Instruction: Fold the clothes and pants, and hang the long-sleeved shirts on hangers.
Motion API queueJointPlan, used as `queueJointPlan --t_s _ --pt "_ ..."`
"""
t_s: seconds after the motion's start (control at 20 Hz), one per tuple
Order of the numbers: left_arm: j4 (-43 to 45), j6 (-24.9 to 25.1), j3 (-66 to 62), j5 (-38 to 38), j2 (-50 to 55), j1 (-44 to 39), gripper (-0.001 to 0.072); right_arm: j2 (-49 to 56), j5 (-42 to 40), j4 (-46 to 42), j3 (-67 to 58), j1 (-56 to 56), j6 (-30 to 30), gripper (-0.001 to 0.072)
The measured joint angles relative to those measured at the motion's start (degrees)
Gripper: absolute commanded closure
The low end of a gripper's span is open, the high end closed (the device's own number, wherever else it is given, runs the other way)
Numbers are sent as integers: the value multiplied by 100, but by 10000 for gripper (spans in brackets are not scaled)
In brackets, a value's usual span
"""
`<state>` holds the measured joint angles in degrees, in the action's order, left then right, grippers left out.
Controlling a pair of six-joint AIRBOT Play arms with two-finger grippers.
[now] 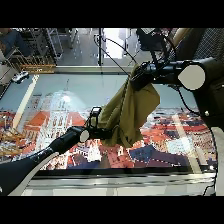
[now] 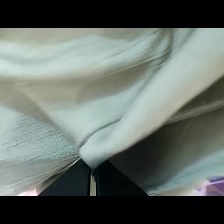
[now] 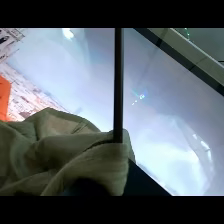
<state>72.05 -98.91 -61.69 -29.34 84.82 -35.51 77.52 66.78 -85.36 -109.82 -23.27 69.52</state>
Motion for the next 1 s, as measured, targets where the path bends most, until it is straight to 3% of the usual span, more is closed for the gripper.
queueJointPlan --t_s 0.2,0.55,1.0 --pt "-11 195 -396 -57 -490 807 701 -28 575 564 0 0 -385 696" --pt "-391 686 -1513 -953 -901 2669 700 -142 1106 1971 -2 -2 -1373 697" --pt "-1215 1281 -1718 -1305 -944 3626 700 -125 2535 2212 160 4 -2542 698"
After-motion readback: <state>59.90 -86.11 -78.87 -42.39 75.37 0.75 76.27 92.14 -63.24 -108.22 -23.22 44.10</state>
